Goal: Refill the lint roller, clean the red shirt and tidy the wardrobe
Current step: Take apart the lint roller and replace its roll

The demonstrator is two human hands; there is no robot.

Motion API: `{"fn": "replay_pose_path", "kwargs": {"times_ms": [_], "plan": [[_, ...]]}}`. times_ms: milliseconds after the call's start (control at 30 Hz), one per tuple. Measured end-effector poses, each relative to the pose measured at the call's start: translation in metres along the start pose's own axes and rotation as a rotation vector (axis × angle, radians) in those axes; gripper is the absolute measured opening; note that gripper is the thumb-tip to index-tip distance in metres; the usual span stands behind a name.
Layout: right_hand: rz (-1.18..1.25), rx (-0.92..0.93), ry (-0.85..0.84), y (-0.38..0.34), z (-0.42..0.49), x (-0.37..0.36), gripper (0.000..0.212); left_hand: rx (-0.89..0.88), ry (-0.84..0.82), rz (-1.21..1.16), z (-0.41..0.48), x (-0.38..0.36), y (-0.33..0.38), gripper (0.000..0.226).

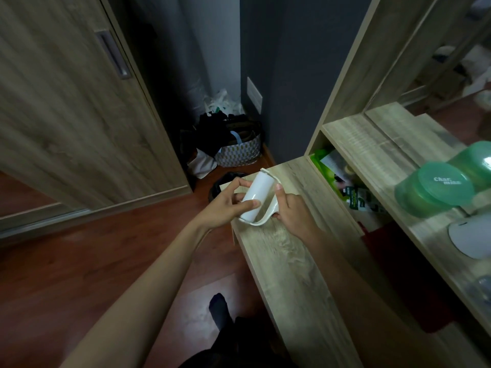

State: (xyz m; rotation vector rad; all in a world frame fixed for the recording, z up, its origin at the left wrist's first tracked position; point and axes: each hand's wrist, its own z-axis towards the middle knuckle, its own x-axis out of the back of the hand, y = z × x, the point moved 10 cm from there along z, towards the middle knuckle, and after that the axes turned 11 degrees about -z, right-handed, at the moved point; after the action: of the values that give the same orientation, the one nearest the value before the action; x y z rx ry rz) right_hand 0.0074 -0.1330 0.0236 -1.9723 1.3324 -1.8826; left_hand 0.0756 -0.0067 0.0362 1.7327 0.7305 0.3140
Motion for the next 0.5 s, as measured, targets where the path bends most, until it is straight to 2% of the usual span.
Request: {"fn": "replay_pose_path", "kwargs": {"times_ms": [67,233,500], "plan": [[-0.079,0.035,0.034,-0.004,-0.003,0.003,0.060,0.003,-0.004,-0.017,0.000,0.001,0.000,0.029],[-0.040,0.003,0.120,-0.001,-0.006,0.015,0.069,-0.010,0.030,-0.067,0.000,0.004,-0.001,0.034],[-0.100,0.080,0.200,-0.013,-0.021,0.021,0.066,-0.016,-0.051,-0.074,-0.001,0.002,0.005,0.042]]}}
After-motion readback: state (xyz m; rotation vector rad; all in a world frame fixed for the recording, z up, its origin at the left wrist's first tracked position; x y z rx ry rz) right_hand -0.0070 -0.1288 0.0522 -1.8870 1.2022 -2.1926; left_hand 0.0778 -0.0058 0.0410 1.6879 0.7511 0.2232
